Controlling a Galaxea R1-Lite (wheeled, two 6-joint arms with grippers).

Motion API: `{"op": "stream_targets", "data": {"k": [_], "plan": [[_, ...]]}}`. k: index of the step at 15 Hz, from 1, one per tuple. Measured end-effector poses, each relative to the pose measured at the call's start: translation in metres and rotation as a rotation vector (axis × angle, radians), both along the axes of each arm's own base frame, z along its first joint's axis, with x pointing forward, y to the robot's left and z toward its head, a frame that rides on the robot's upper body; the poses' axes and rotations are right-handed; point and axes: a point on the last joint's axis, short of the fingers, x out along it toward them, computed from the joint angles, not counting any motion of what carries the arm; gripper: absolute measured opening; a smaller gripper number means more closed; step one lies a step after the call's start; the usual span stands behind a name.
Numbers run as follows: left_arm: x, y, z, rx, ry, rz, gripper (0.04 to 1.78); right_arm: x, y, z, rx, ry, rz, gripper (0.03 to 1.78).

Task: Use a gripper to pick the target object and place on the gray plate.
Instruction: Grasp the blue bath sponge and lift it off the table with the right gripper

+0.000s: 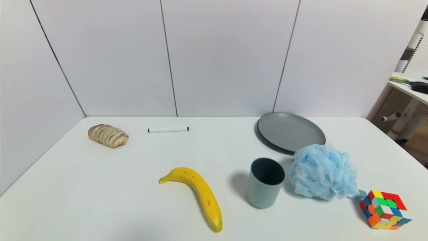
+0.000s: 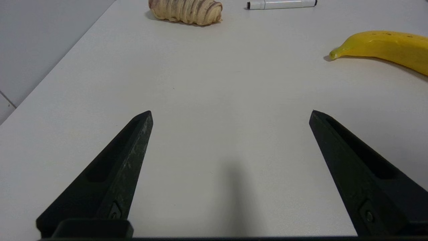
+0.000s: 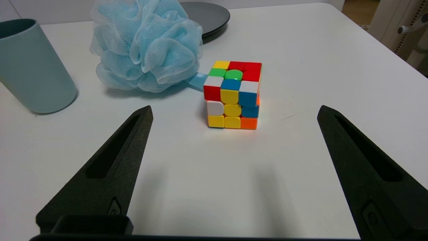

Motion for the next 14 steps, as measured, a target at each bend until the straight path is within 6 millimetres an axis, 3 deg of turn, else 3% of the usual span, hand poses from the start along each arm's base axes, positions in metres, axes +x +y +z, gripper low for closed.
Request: {"op": "stream_targets", "data": {"k": [9,11,14], "plan": [[0.000,0.000,0.000,0.000,0.000,0.000,1.69,0.001,0.000,0.003,-0.021,0.023,0.011,1.70],[0.000,0.000,0.000,0.000,0.000,0.000,1.69,0.000,0.001,0.025,-0.019,-0.004,0.027,1.70],[0.000,0.000,0.000,0.000,0.000,0.000,1.69,0.003,0.002,0.074,-0.022,-0.039,0.115,1.70]]}}
